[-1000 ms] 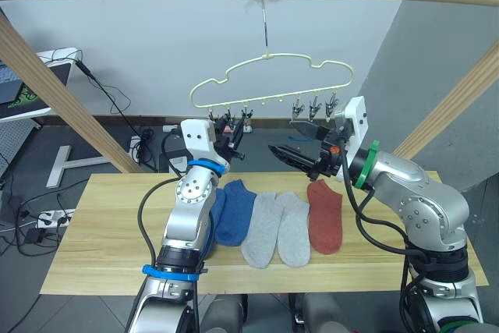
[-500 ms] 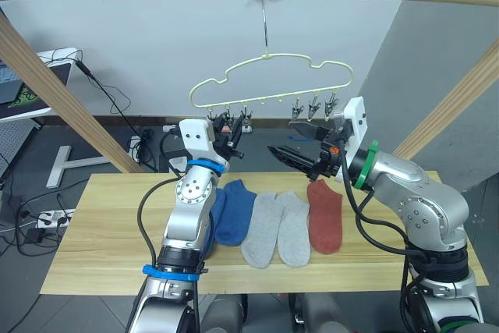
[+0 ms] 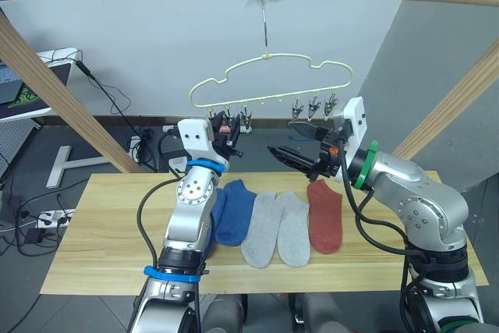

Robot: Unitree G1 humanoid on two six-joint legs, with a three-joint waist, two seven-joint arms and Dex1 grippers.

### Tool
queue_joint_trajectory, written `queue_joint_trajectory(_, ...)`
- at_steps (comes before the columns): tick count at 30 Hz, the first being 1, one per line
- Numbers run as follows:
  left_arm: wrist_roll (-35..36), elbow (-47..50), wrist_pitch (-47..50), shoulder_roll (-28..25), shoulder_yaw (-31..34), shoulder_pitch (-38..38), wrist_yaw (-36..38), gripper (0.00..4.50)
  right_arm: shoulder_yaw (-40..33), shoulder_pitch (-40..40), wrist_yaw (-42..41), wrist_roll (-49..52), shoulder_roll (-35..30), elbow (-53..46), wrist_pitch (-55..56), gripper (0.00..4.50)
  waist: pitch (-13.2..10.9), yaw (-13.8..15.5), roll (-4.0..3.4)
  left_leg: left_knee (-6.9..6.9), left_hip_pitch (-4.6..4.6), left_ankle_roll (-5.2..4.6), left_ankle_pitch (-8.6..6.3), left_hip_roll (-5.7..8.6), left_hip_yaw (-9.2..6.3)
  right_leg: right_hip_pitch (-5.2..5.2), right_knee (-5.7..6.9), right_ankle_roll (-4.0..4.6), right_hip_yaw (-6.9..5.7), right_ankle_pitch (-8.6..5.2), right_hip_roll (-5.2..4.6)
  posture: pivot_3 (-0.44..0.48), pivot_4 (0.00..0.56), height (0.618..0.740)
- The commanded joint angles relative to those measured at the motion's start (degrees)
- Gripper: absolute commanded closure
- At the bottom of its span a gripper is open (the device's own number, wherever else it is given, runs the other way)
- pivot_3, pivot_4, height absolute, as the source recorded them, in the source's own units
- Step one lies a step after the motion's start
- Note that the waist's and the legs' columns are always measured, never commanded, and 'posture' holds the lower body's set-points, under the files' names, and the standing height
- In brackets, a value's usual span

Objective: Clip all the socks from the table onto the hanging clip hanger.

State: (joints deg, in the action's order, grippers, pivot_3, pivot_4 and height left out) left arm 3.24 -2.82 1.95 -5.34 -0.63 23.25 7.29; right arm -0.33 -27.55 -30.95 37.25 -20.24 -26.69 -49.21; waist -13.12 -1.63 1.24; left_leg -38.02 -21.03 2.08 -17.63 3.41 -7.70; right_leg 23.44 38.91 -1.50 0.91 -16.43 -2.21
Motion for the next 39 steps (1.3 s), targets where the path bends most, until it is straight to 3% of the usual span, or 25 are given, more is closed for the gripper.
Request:
queue_joint_trajectory(1, 0.01, 2.12, -1.62, 0.16, 0.15, 0.36, 0.11, 2.75, -0.21, -0.40, 0.09, 0.75, -0.30, -1.81, 1.20, 0.00, 0.00, 0.00, 0.00, 0.00, 0.00, 0.00, 0.00, 0.00, 0.00, 0.00, 0.00, 0.00, 0.00, 0.00, 0.00, -0.051, 0.212, 0.740)
queue_joint_trajectory(19, -0.03, 1.69, -1.99, 0.06, 0.31, 0.87, 0.26, 2.75, -0.52, -0.34, 0.32, 1.04, -0.10, -1.90, 1.14, 0.00, 0.00, -0.01, 0.00, -0.02, 0.00, 0.00, 0.00, 0.00, 0.00, 0.00, 0.02, 0.00, 0.00, 0.00, 0.00, -0.053, 0.220, 0.740)
queue_joint_trajectory(27, 0.44, 1.81, -1.92, 0.05, 0.59, 0.92, 0.84, 4.40, -0.42, -0.02, 0.27, 0.96, -0.16, -1.83, 1.20, 0.00, 0.00, -0.01, 0.00, -0.02, 0.00, 0.00, 0.00, 0.00, 0.00, 0.00, 0.03, 0.00, 0.00, 0.00, 0.00, -0.053, 0.220, 0.740)
queue_joint_trajectory(39, 1.33, 2.04, -0.78, 0.34, 1.00, 0.96, 1.49, 4.49, 0.00, 0.77, 0.50, 0.71, -0.25, -2.00, 1.07, 0.00, 0.00, -0.02, 0.00, -0.03, 0.00, 0.00, 0.00, 0.00, 0.01, 0.00, 0.04, 0.00, 0.00, 0.00, 0.00, -0.053, 0.223, 0.740)
